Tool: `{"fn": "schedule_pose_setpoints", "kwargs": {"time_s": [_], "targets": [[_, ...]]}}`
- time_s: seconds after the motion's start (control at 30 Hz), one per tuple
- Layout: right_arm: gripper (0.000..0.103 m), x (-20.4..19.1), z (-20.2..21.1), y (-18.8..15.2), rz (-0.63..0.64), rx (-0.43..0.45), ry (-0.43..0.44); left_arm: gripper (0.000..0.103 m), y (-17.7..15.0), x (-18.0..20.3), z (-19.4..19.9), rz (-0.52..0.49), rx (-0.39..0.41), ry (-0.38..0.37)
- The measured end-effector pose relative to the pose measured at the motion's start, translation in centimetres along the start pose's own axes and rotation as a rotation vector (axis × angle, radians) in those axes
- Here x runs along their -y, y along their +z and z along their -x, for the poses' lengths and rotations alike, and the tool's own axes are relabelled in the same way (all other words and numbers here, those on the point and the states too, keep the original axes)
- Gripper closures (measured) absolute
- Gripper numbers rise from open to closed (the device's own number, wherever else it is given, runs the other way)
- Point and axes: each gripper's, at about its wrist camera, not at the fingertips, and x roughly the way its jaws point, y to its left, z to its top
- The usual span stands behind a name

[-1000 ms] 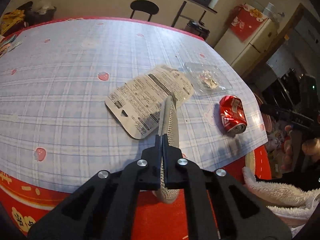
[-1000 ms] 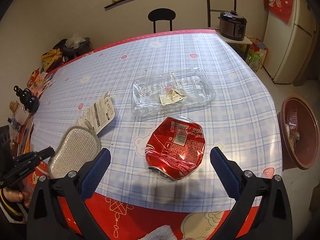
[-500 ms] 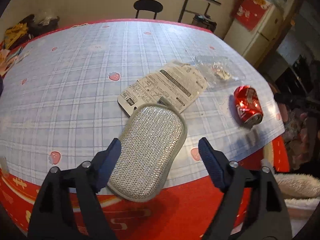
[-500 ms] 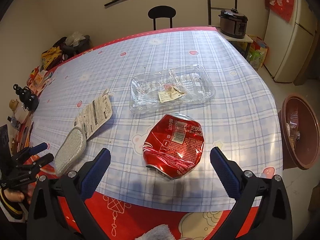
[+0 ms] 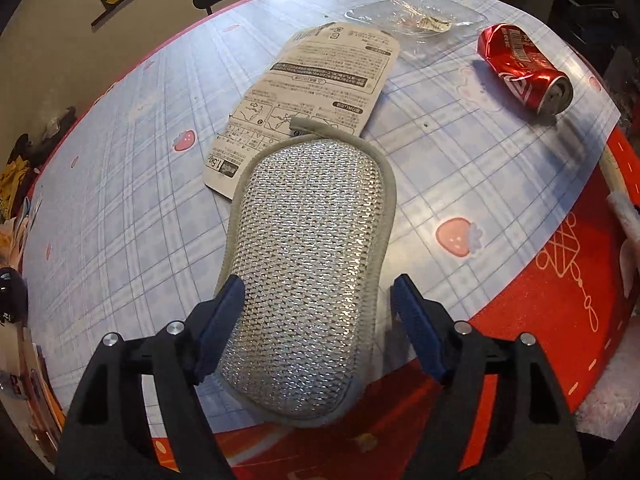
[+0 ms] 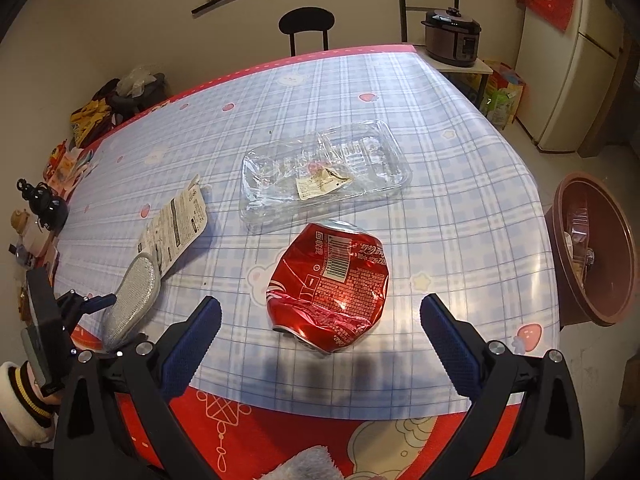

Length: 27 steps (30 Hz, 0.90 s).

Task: Collect trash
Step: 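Lower the left gripper onto the grey mesh scrubber pad and close it, then lift the scrubber pad off the table with the left gripper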

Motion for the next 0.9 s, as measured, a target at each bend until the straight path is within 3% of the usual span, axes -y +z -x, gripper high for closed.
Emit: {"fn": "schedule_pose_setpoints", "kwargs": {"time_s": [0.13, 0.2, 0.27, 0.4, 0.43, 0.6, 0.9], "targets": [[0.005, 0.2, -0.2, 0.0, -0.004, -0.005, 0.002, 0.028, 0.5, -0.7, -0.6, 0.004, 0.005, 0.017], [0.005, 0.3, -0.3, 0.0, -0.007, -0.009, 0.003, 0.040, 0.8, -1.4, -0.5, 0.027, 0.015, 0.037], [0.005, 0.5, -0.5, -0.1, -0.013, -0.018, 0.006, 0.044, 1.0, -2.7, -0.4, 0.080, 0.032, -0.002], [0.005, 0.8, -0.9, -0.2, -0.012, -0.030, 0.006, 0.070, 1.5, -4.0, 1.5, 0.151, 0.097, -0.017], [0.005, 0.9, -1.1, -0.3, -0.012, -0.035, 0.006, 0.071, 1.6, -4.4, 2.1, 0.185, 0.115, -0.027], [0.005, 1.1, -2.3, -0.6, -0.012, -0.065, 0.013, 0.080, 1.2, -6.8, 4.4, 0.404, 0.176, -0.158], [0.005, 2.7, -5.0, -0.3, -0.048, -0.085, 0.011, 0.080, -3.2, -8.9, 5.8, 0.750, 0.247, -0.412]]}}
